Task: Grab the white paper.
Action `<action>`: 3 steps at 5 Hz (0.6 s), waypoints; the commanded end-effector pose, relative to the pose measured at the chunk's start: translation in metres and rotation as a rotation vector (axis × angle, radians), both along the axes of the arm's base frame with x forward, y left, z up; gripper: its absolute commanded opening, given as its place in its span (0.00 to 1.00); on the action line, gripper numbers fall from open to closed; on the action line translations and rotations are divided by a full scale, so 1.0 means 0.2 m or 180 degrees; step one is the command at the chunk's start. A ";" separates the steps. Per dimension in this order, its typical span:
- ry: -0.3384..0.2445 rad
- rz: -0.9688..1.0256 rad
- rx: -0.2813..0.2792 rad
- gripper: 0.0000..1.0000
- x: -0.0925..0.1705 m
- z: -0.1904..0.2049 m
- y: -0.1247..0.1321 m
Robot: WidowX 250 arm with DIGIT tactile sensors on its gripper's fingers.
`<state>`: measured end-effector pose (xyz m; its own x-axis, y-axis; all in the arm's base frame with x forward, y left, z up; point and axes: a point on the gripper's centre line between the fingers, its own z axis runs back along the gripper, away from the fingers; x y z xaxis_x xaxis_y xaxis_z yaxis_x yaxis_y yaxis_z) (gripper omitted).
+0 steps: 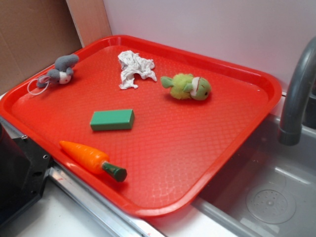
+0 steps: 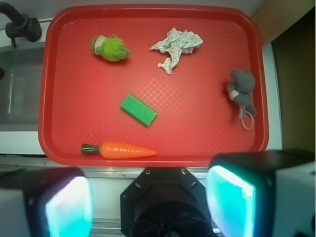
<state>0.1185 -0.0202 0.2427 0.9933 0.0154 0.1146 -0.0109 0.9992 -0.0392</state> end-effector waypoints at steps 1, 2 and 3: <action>0.0000 0.0000 0.0000 1.00 0.00 0.00 0.00; -0.0154 -0.0196 0.0085 1.00 0.04 -0.04 0.05; -0.0456 -0.0600 0.0158 1.00 0.14 -0.10 0.15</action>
